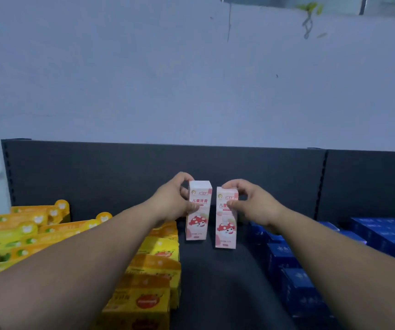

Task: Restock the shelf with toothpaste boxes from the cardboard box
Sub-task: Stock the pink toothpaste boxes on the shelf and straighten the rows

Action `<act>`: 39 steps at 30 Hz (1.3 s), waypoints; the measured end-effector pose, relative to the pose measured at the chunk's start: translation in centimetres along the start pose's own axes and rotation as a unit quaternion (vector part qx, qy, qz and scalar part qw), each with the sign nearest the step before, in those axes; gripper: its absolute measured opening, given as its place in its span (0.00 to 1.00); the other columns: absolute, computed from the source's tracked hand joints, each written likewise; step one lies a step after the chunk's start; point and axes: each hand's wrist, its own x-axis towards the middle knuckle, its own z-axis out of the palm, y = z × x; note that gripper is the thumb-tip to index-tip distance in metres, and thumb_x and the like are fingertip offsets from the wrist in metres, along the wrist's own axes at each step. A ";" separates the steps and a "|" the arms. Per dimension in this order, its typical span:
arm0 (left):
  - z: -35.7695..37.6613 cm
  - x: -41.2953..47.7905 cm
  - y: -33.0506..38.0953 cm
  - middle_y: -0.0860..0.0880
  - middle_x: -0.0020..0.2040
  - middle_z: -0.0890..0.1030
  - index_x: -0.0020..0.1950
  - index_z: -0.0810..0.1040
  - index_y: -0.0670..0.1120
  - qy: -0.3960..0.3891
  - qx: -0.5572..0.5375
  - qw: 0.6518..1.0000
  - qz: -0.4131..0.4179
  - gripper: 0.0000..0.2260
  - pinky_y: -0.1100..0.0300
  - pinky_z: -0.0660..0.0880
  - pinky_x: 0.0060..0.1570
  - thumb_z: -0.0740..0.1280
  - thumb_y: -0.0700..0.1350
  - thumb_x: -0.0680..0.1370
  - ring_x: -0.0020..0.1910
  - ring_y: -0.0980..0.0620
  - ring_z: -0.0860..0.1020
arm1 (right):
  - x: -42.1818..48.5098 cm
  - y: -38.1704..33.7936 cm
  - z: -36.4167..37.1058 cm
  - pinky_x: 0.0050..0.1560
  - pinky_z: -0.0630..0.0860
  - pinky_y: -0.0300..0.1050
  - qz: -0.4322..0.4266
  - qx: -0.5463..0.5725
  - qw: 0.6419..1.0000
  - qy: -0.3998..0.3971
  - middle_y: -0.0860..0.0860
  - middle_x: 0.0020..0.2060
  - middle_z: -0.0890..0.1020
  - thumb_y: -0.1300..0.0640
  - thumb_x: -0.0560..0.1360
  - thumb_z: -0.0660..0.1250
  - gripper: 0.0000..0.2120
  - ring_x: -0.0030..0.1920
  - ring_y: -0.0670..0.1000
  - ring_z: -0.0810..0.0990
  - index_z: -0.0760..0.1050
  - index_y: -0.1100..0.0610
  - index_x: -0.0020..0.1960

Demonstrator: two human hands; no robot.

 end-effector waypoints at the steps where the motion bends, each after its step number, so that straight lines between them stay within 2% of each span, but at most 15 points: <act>1: 0.0 0.5 -0.3 0.48 0.46 0.81 0.57 0.70 0.52 -0.006 0.005 1.000 -0.004 0.18 0.50 0.82 0.45 0.70 0.35 0.74 0.45 0.51 0.83 | 0.3 0.3 0.1 0.44 0.83 0.50 0.004 0.010 1.000 0.001 0.52 0.52 0.82 0.67 0.78 0.64 0.13 0.48 0.53 0.85 0.75 0.51 0.56; 5: -0.1 2.3 -1.5 0.47 0.46 0.82 0.57 0.70 0.51 -0.023 0.032 0.999 -0.020 0.17 0.49 0.82 0.47 0.70 0.35 0.74 0.46 0.50 0.83 | 1.3 0.8 0.6 0.45 0.83 0.47 0.005 0.027 1.000 -0.008 0.52 0.53 0.81 0.68 0.79 0.63 0.13 0.51 0.54 0.84 0.74 0.54 0.58; 8: -0.3 3.2 -2.3 0.47 0.46 0.83 0.58 0.70 0.50 -0.026 0.041 0.998 -0.030 0.17 0.51 0.82 0.46 0.70 0.35 0.75 0.46 0.51 0.83 | 2.2 1.1 1.3 0.47 0.83 0.48 0.010 0.021 1.000 -0.017 0.53 0.54 0.80 0.68 0.79 0.61 0.12 0.51 0.54 0.84 0.73 0.55 0.58; 16: 0.3 4.5 -3.4 0.49 0.48 0.83 0.59 0.69 0.50 -0.064 0.044 0.996 -0.038 0.16 0.53 0.82 0.47 0.68 0.37 0.76 0.48 0.51 0.82 | 3.7 1.6 1.6 0.51 0.82 0.50 0.031 0.003 0.999 -0.039 0.55 0.55 0.80 0.68 0.80 0.59 0.13 0.52 0.53 0.84 0.72 0.53 0.57; 20: 0.5 4.8 -3.3 0.49 0.48 0.83 0.60 0.68 0.50 -0.068 0.047 0.996 -0.042 0.16 0.53 0.82 0.46 0.68 0.38 0.77 0.48 0.51 0.82 | 3.8 1.7 1.2 0.55 0.81 0.51 0.035 0.001 0.999 -0.040 0.53 0.56 0.80 0.69 0.80 0.59 0.16 0.54 0.53 0.82 0.72 0.50 0.60; 23: 0.5 4.6 -3.2 0.50 0.51 0.83 0.63 0.67 0.51 -0.065 0.072 0.994 -0.045 0.20 0.54 0.81 0.48 0.70 0.39 0.76 0.50 0.51 0.81 | 3.8 1.9 1.4 0.58 0.79 0.52 0.034 -0.003 0.999 -0.035 0.48 0.58 0.78 0.69 0.79 0.61 0.24 0.56 0.51 0.82 0.68 0.44 0.66; 27: 0.5 4.1 -2.7 0.50 0.60 0.79 0.73 0.61 0.51 -0.050 0.095 0.993 -0.039 0.33 0.59 0.77 0.48 0.74 0.40 0.73 0.55 0.53 0.78 | 3.2 2.0 1.1 0.56 0.79 0.47 0.027 -0.048 0.998 -0.027 0.43 0.63 0.75 0.67 0.77 0.65 0.31 0.57 0.48 0.80 0.63 0.42 0.72; 29: 0.4 3.7 -2.0 0.49 0.66 0.74 0.76 0.58 0.50 -0.031 0.117 0.992 -0.030 0.38 0.61 0.73 0.48 0.75 0.42 0.71 0.58 0.52 0.75 | 2.6 1.9 0.7 0.54 0.77 0.44 0.025 -0.057 0.998 -0.012 0.43 0.66 0.72 0.65 0.77 0.67 0.32 0.58 0.47 0.78 0.62 0.42 0.74; 31: 0.4 3.4 -1.1 0.49 0.70 0.70 0.76 0.57 0.50 0.002 0.142 0.990 -0.011 0.40 0.60 0.70 0.51 0.76 0.45 0.71 0.63 0.50 0.73 | 2.0 1.9 0.1 0.59 0.76 0.47 0.020 -0.072 0.997 0.012 0.44 0.70 0.68 0.63 0.76 0.68 0.32 0.64 0.50 0.74 0.62 0.41 0.74; 33: 0.9 2.9 0.0 0.48 0.72 0.67 0.76 0.57 0.50 0.037 0.179 0.983 0.024 0.39 0.58 0.69 0.58 0.75 0.49 0.71 0.68 0.48 0.69 | 1.0 1.9 -0.6 0.64 0.74 0.50 0.016 -0.093 0.995 0.040 0.46 0.72 0.67 0.59 0.76 0.70 0.32 0.68 0.51 0.71 0.62 0.41 0.74; 35: 2.0 2.3 1.2 0.48 0.74 0.64 0.76 0.57 0.49 0.057 0.224 0.970 0.067 0.38 0.55 0.66 0.65 0.73 0.53 0.72 0.71 0.47 0.66 | -0.4 1.7 -1.7 0.66 0.71 0.47 0.002 -0.140 0.987 0.073 0.48 0.73 0.66 0.55 0.76 0.70 0.31 0.71 0.51 0.68 0.61 0.42 0.74; 37: 3.9 1.5 2.6 0.47 0.75 0.62 0.77 0.56 0.48 0.070 0.276 0.951 0.116 0.37 0.54 0.63 0.70 0.70 0.56 0.74 0.73 0.47 0.63 | -2.3 1.2 -3.1 0.66 0.67 0.43 -0.023 -0.227 0.967 0.116 0.48 0.73 0.65 0.51 0.76 0.69 0.31 0.71 0.51 0.66 0.60 0.44 0.75; 39: 6.5 0.6 4.4 0.47 0.75 0.61 0.77 0.56 0.47 0.089 0.333 0.925 0.161 0.37 0.52 0.59 0.72 0.68 0.59 0.74 0.74 0.48 0.60 | -4.8 0.8 -4.7 0.69 0.65 0.46 -0.043 -0.324 0.930 0.169 0.47 0.74 0.63 0.46 0.76 0.66 0.31 0.72 0.51 0.64 0.59 0.44 0.75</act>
